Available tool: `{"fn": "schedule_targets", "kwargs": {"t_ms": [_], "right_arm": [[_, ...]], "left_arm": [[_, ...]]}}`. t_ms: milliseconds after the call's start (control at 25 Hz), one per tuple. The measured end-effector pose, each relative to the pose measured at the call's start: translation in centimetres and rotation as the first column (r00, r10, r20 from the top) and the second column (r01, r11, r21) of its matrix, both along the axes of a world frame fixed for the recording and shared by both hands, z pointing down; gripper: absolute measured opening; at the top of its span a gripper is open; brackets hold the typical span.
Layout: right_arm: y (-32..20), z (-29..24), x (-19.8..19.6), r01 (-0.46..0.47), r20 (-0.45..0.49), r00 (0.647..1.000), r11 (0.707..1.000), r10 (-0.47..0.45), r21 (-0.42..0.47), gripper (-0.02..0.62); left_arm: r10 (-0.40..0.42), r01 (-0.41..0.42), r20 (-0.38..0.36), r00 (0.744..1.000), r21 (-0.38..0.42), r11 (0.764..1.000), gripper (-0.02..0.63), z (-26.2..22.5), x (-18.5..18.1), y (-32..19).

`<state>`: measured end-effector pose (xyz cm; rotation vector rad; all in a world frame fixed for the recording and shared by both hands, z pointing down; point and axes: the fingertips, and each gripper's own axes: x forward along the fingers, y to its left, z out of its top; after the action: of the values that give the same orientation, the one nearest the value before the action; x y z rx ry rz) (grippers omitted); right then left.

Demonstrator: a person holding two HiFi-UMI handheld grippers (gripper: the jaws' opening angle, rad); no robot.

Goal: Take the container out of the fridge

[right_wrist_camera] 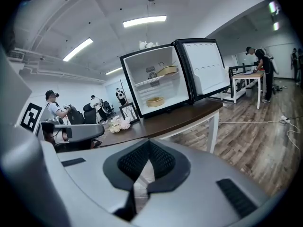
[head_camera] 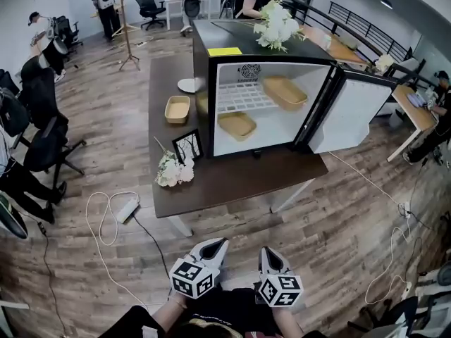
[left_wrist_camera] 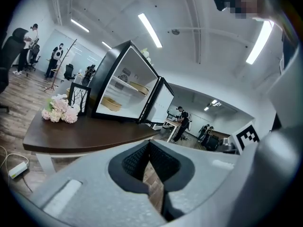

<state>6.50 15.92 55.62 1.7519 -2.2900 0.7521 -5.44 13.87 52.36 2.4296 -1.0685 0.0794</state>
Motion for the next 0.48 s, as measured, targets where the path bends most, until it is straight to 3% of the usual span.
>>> {"fn": "schedule_targets", "kwargs": {"t_ms": [240,480], "right_arm": [[-3.6,0.4,-1.0,-0.072,-0.013,0.997,0.997,0.072,-0.025,0.007],[-6.6,0.6,-3.2,-0.088,-0.004,0.996,0.995,0.088,-0.037,0.008]], "left_arm": [[0.032,-0.032,-0.001,0.999,0.010,0.999,0.008,0.0,-1.7,-4.2],[0.028,-0.028,0.004,1.000,0.008,1.000,0.008,0.4,-3.9,-7.5]]}}
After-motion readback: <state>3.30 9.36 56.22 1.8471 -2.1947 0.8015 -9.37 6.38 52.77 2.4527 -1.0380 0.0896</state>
